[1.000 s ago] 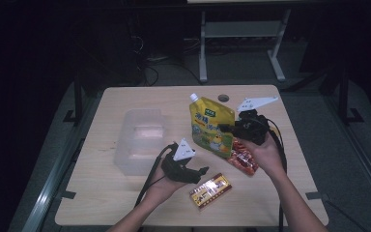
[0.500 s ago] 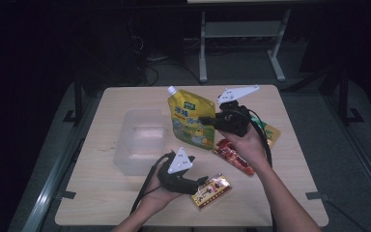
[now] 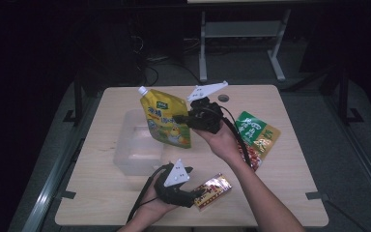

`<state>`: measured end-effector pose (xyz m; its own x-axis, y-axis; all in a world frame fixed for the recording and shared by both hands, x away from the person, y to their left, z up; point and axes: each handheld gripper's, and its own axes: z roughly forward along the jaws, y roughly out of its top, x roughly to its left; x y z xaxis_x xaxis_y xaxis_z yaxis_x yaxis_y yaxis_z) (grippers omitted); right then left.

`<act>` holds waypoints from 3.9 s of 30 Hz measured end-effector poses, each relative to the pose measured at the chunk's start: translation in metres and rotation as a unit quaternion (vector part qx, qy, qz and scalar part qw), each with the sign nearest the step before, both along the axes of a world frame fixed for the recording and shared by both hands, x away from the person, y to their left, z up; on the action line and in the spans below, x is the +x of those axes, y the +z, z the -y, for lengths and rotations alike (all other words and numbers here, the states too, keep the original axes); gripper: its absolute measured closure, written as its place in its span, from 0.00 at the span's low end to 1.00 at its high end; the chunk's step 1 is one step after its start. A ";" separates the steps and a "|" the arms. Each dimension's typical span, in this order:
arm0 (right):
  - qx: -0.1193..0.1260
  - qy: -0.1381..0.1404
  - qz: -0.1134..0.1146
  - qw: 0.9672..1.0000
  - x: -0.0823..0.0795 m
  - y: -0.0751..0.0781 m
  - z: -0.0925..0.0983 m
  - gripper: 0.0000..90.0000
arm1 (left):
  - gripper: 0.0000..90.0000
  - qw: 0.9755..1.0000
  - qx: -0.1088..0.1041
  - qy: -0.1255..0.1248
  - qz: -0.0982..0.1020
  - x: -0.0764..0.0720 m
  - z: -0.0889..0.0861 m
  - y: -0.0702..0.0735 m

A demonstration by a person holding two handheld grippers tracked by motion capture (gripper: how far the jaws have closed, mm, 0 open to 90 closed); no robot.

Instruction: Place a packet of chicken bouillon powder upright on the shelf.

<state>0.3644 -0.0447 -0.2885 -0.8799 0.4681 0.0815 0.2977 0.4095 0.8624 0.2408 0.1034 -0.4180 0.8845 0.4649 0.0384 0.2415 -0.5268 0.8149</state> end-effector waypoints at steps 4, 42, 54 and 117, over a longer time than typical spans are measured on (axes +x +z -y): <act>-0.006 0.010 0.002 1.000 0.003 -0.002 -0.013 1.00 | 0.26 1.000 -0.004 0.000 -0.003 -0.002 -0.001 -0.002; -0.009 0.044 -0.022 0.999 0.021 -0.032 -0.098 1.00 | 0.25 1.000 -0.010 -0.006 -0.002 -0.005 -0.006 -0.008; -0.010 0.044 -0.032 0.998 0.021 -0.042 -0.104 1.00 | 0.25 1.000 -0.010 -0.007 -0.004 -0.007 -0.006 -0.007; -0.021 0.005 -0.071 0.997 0.011 -0.054 -0.024 0.52 | 0.25 1.000 -0.008 -0.018 -0.023 -0.009 0.005 -0.009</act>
<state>0.3750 -0.0211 -0.3429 -0.8650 0.4658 0.1864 0.4121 0.4478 0.7935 0.2317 0.0983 -0.4268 0.9014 0.4329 -0.0109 0.2607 -0.5222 0.8120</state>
